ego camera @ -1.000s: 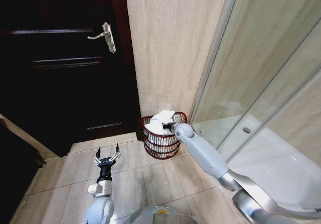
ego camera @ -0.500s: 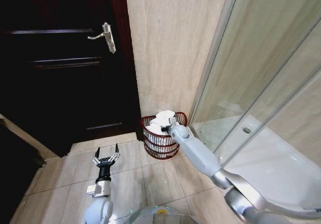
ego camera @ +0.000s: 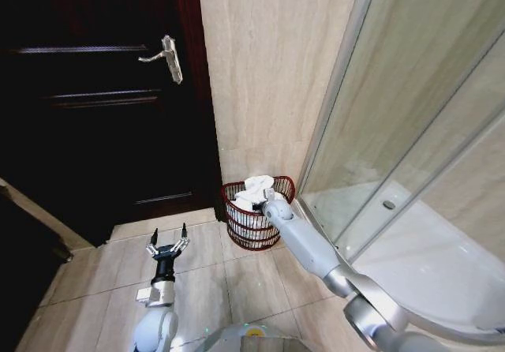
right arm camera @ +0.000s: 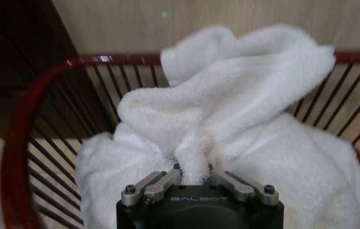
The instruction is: Discard the used towel into the hamper.
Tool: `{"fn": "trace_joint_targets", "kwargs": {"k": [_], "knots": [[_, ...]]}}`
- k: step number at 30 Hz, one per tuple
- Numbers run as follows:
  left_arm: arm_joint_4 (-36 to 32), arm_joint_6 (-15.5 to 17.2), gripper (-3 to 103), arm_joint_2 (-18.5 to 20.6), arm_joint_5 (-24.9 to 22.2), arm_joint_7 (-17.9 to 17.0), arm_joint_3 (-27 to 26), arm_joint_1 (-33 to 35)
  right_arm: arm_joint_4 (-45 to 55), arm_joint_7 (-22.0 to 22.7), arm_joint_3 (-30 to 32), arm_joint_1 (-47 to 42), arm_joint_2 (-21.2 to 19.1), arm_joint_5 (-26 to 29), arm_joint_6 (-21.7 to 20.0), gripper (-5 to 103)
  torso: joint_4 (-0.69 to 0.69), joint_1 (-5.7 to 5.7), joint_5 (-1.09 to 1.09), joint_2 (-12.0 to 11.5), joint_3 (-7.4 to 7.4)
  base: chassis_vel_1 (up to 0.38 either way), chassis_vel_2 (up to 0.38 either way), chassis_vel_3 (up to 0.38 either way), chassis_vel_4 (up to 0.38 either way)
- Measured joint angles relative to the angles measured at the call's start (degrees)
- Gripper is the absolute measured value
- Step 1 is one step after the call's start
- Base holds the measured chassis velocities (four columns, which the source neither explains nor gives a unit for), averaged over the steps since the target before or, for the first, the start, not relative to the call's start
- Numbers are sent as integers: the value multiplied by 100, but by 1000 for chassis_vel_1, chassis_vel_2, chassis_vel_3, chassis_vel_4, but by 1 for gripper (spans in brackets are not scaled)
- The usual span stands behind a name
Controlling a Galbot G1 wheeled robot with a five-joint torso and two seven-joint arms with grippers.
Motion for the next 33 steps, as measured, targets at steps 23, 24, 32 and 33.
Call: {"fn": "trace_joint_targets", "kwargs": {"k": [23, 24, 32, 33], "knots": [[-10, 8, 100, -64, 57, -20, 37, -46, 1166, 317, -52, 33, -368, -89, 397, 93, 0, 0, 0, 0, -1, 0, 0, 0, 0], [-17, 5, 100, -64, 57, -20, 37, -47, 1054, 210, -57, 62, -328, -83, 400, 93, 0, 0, 0, 0, -1, 0, 0, 0, 0], [-72, -28, 100, -68, 38, -25, 9, 3, 356, -277, 90, 175, -20, -145, 532, 100, 0, 0, 0, 0, -1, 0, 0, 0, 0], [-72, -28, 100, -68, 38, -25, 9, 3, 356, -277, 90, 175, -20, -145, 532, 100, 0, 0, 0, 0, -1, 0, 0, 0, 0]]}}
